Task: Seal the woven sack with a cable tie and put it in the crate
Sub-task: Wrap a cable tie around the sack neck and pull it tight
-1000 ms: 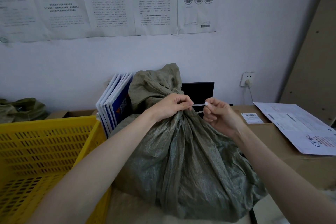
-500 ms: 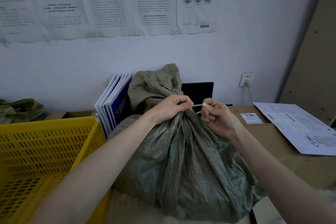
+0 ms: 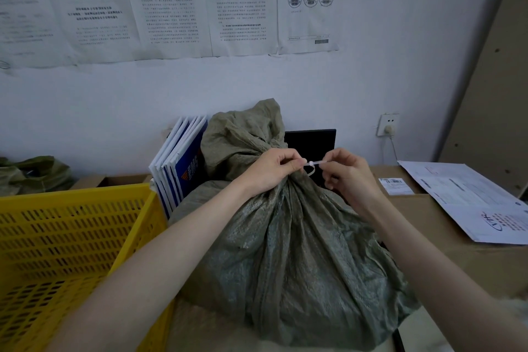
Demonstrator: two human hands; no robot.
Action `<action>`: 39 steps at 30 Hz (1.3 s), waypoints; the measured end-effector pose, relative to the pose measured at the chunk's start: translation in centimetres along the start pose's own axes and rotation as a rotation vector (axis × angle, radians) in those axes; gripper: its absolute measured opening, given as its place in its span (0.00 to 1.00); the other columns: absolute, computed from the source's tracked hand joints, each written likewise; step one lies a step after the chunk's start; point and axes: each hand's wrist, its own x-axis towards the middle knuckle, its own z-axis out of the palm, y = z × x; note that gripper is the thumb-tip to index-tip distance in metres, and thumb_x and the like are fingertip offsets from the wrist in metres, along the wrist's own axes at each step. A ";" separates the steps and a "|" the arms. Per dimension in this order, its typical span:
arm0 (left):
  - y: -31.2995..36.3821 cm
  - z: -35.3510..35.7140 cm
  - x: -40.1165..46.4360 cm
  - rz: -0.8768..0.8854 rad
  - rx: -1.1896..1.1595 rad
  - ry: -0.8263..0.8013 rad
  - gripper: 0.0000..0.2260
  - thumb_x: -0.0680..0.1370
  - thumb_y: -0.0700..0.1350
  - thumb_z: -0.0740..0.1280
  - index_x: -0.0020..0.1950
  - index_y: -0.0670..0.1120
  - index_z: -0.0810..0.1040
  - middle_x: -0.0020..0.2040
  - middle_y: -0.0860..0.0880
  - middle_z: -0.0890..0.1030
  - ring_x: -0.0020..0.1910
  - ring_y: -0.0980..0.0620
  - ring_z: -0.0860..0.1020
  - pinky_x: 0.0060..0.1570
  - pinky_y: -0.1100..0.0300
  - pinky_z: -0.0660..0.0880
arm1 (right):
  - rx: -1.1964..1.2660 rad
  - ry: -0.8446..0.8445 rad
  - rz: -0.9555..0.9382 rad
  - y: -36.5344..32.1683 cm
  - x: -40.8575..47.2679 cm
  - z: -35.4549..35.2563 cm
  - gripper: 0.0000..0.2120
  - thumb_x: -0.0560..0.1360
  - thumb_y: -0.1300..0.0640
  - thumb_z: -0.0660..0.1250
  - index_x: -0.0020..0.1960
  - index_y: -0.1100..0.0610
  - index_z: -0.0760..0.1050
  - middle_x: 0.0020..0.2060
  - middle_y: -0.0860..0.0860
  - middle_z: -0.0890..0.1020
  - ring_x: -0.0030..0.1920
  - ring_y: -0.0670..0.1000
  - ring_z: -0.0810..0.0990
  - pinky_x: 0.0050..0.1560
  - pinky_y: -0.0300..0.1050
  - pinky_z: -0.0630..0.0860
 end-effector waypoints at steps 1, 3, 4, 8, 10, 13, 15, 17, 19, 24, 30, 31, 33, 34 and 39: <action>0.0 0.0 0.0 -0.003 0.013 0.018 0.11 0.80 0.45 0.65 0.38 0.49 0.78 0.34 0.53 0.75 0.35 0.59 0.71 0.41 0.64 0.67 | -0.001 -0.003 0.008 -0.2 -0.1 -0.1 0.05 0.68 0.66 0.66 0.37 0.58 0.73 0.28 0.53 0.69 0.26 0.49 0.67 0.29 0.43 0.63; -0.1 0.1 0.0 -0.005 0.030 0.042 0.10 0.80 0.46 0.65 0.40 0.45 0.79 0.35 0.51 0.77 0.36 0.57 0.73 0.42 0.61 0.68 | -0.056 0.001 -0.003 -0.6 -0.3 -0.2 0.02 0.67 0.61 0.65 0.36 0.58 0.74 0.30 0.55 0.69 0.27 0.50 0.66 0.29 0.43 0.61; 0.0 0.1 0.0 0.000 0.036 0.049 0.10 0.80 0.46 0.65 0.41 0.44 0.80 0.36 0.50 0.78 0.37 0.56 0.73 0.43 0.60 0.69 | -0.118 0.012 -0.025 -0.7 -0.3 -0.2 0.03 0.69 0.60 0.66 0.36 0.58 0.74 0.30 0.55 0.70 0.27 0.50 0.66 0.29 0.44 0.61; 0.0 0.4 -0.2 0.035 0.045 0.087 0.09 0.79 0.47 0.66 0.42 0.44 0.80 0.38 0.40 0.80 0.37 0.53 0.73 0.42 0.56 0.69 | -0.304 0.066 -0.121 -0.9 -0.8 0.2 0.08 0.75 0.62 0.67 0.36 0.58 0.76 0.24 0.50 0.70 0.25 0.47 0.65 0.28 0.41 0.61; 0.4 0.5 -0.4 0.071 0.069 0.097 0.06 0.78 0.46 0.68 0.47 0.43 0.79 0.36 0.42 0.77 0.35 0.55 0.72 0.40 0.60 0.67 | -0.267 0.075 -0.112 -1.2 -0.9 0.2 0.09 0.74 0.64 0.66 0.35 0.58 0.76 0.25 0.51 0.71 0.26 0.49 0.65 0.29 0.44 0.59; 0.5 0.6 -0.4 0.158 0.221 0.101 0.07 0.77 0.50 0.68 0.52 0.50 0.79 0.33 0.44 0.78 0.31 0.53 0.72 0.35 0.60 0.65 | -0.241 0.066 -0.086 -1.5 -0.9 0.2 0.09 0.73 0.66 0.66 0.35 0.59 0.77 0.24 0.49 0.71 0.27 0.49 0.64 0.30 0.44 0.57; 0.3 0.8 -0.5 0.242 0.371 0.138 0.07 0.78 0.51 0.67 0.52 0.51 0.80 0.32 0.48 0.80 0.27 0.56 0.71 0.34 0.63 0.64 | -0.244 0.061 -0.081 -1.6 -0.9 0.3 0.09 0.73 0.67 0.65 0.34 0.60 0.77 0.22 0.47 0.70 0.27 0.49 0.64 0.30 0.43 0.57; 0.2 1.2 -0.7 0.314 0.479 0.191 0.07 0.79 0.50 0.66 0.51 0.49 0.81 0.32 0.51 0.80 0.27 0.59 0.70 0.39 0.63 0.65 | -0.236 0.068 -0.091 -1.7 -1.0 0.4 0.09 0.72 0.68 0.65 0.34 0.61 0.76 0.23 0.48 0.70 0.27 0.48 0.64 0.30 0.42 0.58; 0.1 1.6 -1.1 0.366 0.569 0.224 0.07 0.79 0.49 0.65 0.51 0.48 0.79 0.36 0.53 0.80 0.31 0.57 0.73 0.43 0.60 0.66 | -0.237 0.078 -0.112 -1.6 -1.1 0.2 0.09 0.72 0.68 0.64 0.34 0.62 0.76 0.24 0.50 0.71 0.27 0.46 0.65 0.29 0.40 0.59; -1.3 2.2 -2.3 0.472 0.739 0.199 0.09 0.78 0.49 0.61 0.47 0.46 0.78 0.41 0.52 0.78 0.38 0.52 0.76 0.42 0.59 0.65 | -0.313 0.079 -0.163 0.1 -2.6 -0.2 0.10 0.72 0.69 0.65 0.33 0.62 0.76 0.23 0.44 0.72 0.25 0.42 0.66 0.28 0.33 0.62; -3.2 2.3 -3.5 0.521 0.857 0.208 0.05 0.77 0.45 0.64 0.43 0.46 0.76 0.42 0.50 0.76 0.42 0.51 0.72 0.41 0.58 0.64 | -0.268 0.191 -0.144 2.0 -3.2 -0.5 0.11 0.72 0.68 0.64 0.33 0.61 0.77 0.22 0.46 0.70 0.25 0.43 0.64 0.27 0.33 0.62; -3.5 2.3 -3.7 0.512 0.868 0.218 0.05 0.76 0.45 0.65 0.42 0.46 0.75 0.41 0.50 0.75 0.42 0.50 0.71 0.40 0.58 0.63 | -0.235 0.215 -0.139 1.9 -3.2 -0.6 0.10 0.72 0.69 0.64 0.33 0.62 0.76 0.23 0.48 0.69 0.25 0.44 0.64 0.26 0.33 0.62; -4.3 2.3 -4.1 0.475 0.893 0.226 0.05 0.76 0.44 0.66 0.41 0.46 0.74 0.41 0.50 0.75 0.42 0.49 0.72 0.40 0.57 0.64 | -0.174 0.257 -0.130 1.7 -3.2 -0.9 0.10 0.72 0.70 0.63 0.34 0.63 0.76 0.26 0.53 0.68 0.25 0.45 0.63 0.26 0.34 0.61; -4.8 2.3 -4.4 0.459 0.901 0.228 0.05 0.76 0.44 0.66 0.41 0.45 0.74 0.41 0.50 0.75 0.42 0.48 0.72 0.40 0.57 0.64 | -0.157 0.273 -0.127 1.6 -3.2 -1.1 0.10 0.72 0.69 0.63 0.34 0.63 0.76 0.27 0.53 0.67 0.26 0.46 0.63 0.27 0.35 0.60; -6.9 1.8 -5.8 0.465 0.998 0.220 0.03 0.76 0.44 0.65 0.43 0.46 0.75 0.42 0.50 0.76 0.42 0.48 0.72 0.40 0.58 0.63 | -0.110 0.327 -0.114 1.8 -3.0 -1.9 0.10 0.73 0.69 0.62 0.33 0.63 0.74 0.29 0.54 0.67 0.28 0.46 0.62 0.29 0.37 0.58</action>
